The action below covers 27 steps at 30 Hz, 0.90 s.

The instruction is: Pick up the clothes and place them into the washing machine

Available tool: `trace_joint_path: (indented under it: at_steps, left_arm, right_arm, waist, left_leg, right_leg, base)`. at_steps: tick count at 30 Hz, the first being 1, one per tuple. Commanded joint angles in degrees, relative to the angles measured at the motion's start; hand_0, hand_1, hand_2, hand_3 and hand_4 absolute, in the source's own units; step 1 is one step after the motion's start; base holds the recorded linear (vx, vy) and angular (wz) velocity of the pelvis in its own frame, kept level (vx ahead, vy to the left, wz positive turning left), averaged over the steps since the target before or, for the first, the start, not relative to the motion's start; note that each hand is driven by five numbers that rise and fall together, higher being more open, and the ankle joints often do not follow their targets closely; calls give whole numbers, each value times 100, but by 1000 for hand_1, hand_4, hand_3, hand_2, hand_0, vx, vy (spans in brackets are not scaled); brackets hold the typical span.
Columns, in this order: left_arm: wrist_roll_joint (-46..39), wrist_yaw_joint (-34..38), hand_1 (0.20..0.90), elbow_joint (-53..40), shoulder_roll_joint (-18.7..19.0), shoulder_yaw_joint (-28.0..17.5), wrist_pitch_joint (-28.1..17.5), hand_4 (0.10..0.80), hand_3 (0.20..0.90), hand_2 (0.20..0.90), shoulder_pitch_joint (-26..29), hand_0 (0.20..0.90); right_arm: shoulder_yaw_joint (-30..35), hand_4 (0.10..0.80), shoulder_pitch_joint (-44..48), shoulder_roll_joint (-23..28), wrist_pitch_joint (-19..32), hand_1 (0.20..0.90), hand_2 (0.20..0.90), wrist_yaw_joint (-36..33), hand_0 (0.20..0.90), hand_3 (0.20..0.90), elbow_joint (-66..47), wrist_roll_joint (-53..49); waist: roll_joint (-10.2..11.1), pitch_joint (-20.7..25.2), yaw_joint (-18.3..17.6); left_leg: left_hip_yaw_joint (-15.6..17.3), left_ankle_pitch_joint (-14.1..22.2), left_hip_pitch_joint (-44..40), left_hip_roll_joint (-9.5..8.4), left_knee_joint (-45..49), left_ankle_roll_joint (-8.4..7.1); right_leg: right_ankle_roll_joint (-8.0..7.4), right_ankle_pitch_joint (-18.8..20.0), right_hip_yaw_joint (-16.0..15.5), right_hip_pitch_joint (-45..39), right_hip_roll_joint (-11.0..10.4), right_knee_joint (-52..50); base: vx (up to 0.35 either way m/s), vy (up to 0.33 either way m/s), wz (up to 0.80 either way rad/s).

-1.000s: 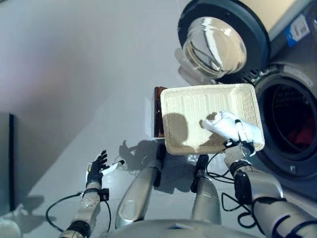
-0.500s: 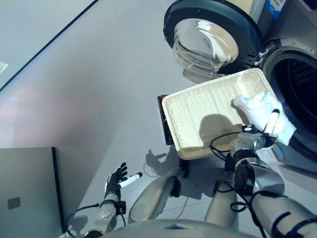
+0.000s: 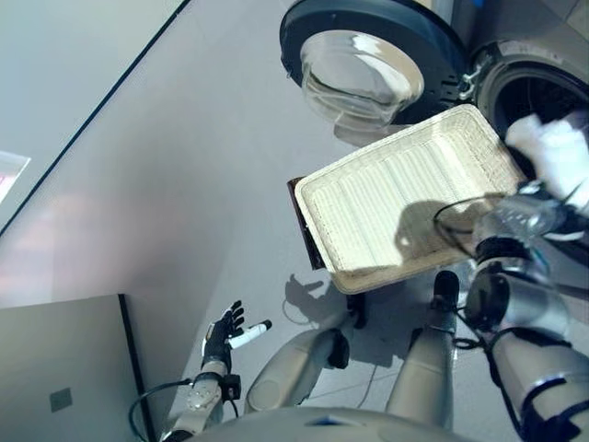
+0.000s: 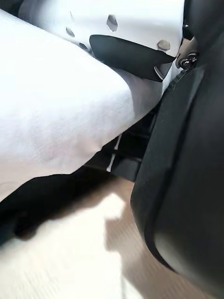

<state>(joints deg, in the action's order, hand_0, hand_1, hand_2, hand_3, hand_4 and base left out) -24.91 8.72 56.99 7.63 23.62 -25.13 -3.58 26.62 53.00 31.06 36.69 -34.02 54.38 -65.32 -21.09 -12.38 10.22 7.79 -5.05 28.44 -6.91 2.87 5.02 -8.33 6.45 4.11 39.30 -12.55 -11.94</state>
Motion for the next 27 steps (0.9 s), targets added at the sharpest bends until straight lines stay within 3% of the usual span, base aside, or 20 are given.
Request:
trace_joint_path:
  at_steps: [1,4,10,17,27]
  left_arm:
    - [-343,209,900,-24,369,-218,-313,800,900,900,-31,900]
    - [-391,188,900,-46,435,-322,-315,800,900,900,-45,900]
    - [-575,32,900,192,242,-434,-282,800,900,900,10,900]
    - [-611,-13,900,306,105,-479,-262,800,900,900,-30,900]
    - [-540,-31,900,411,101,-540,-244,800,900,900,-78,900]
  right_arm:
    - [-967,800,564,1151,671,900,900,25,900,900,-978,1110]
    - [-1264,800,580,1346,431,900,900,405,900,900,-740,889]
    - [-1350,800,144,865,-288,900,900,1071,900,900,471,601]
    - [-1216,800,-470,1,-386,900,900,1333,900,900,667,474]
    - [-1217,800,-872,-351,-426,900,900,1386,900,900,464,575]
  waist:
    - [-38,248,-50]
    - [31,225,-127]
    - [98,236,-215]
    - [61,260,-221]
    - [125,329,-227]
  left_leg:
    - [-327,405,473,133,638,-522]
    - [-285,413,472,159,628,-537]
    - [-204,464,443,205,625,-555]
    - [-235,362,455,238,580,-569]
    - [-311,376,410,248,587,-580]
  right_leg:
    - [310,-509,-129,-325,181,-266]
    - [318,-481,-91,-299,211,-241]
    - [340,-490,-42,-302,258,-211]
    - [384,-453,-88,-337,302,-171]
    - [402,-535,-154,-414,311,-233]
  base:
    - [12,4,-15]
    - [-11,-13,-6]
    - [2,2,-5]
    - [-11,-5,-3]
    - [-1,0,0]
